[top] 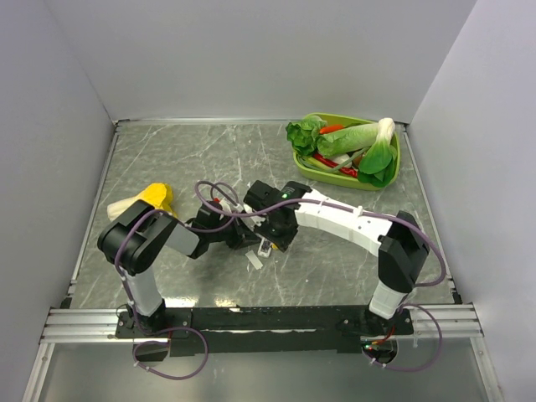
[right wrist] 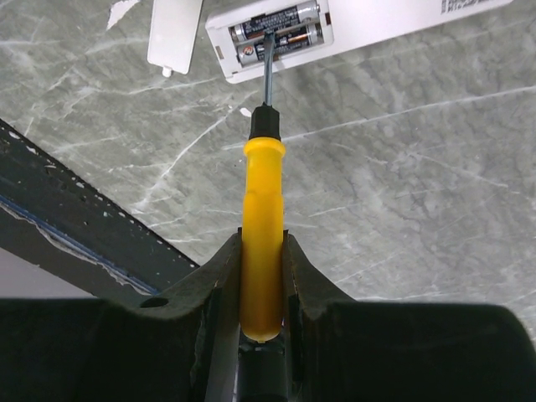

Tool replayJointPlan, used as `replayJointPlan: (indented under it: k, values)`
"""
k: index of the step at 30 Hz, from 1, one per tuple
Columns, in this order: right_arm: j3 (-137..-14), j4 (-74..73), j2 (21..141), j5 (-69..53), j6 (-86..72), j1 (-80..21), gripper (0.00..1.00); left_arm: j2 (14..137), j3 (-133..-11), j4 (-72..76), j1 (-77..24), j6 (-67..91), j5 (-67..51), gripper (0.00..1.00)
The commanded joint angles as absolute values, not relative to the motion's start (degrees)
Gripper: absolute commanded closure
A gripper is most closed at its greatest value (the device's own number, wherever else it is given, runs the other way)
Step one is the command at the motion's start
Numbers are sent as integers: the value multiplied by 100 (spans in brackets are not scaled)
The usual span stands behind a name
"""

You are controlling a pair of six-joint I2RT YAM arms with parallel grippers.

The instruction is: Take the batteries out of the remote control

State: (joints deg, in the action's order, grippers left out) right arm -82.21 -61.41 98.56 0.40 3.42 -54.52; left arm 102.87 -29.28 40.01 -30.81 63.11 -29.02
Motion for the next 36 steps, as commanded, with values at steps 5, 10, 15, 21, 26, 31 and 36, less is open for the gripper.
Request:
replayJointPlan:
  k: [5, 10, 15, 21, 26, 31, 36]
  values:
    - [-7629, -4948, 9826, 35, 316, -5476, 100, 9669, -3181, 3210, -3261, 5969, -2559, 54]
    - [-7515, -4922, 9756, 35, 431, -5467, 100, 9650, -3690, 2629, -3252, 5600, -2294, 57]
    - [-7550, -4904, 9721, 44, 492, -5449, 100, 9879, -3955, 2198, -3252, 5362, -2057, 61]
    - [-7593, -4799, 9677, 62, 562, -5432, 100, 10178, -4096, 2197, -3252, 5273, -2127, 66]
    - [-7752, -4737, 9756, 97, 606, -5388, 100, 10309, -4096, 2259, -3252, 5265, -2180, 69]
    - [-7971, -4737, 9870, 132, 633, -5379, 100, 10406, -3991, 2478, -3252, 5379, -2338, 71]
    - [-7937, -4623, 9853, 149, 615, -5335, 100, 10415, -3876, 2531, -3252, 5423, -2355, 74]
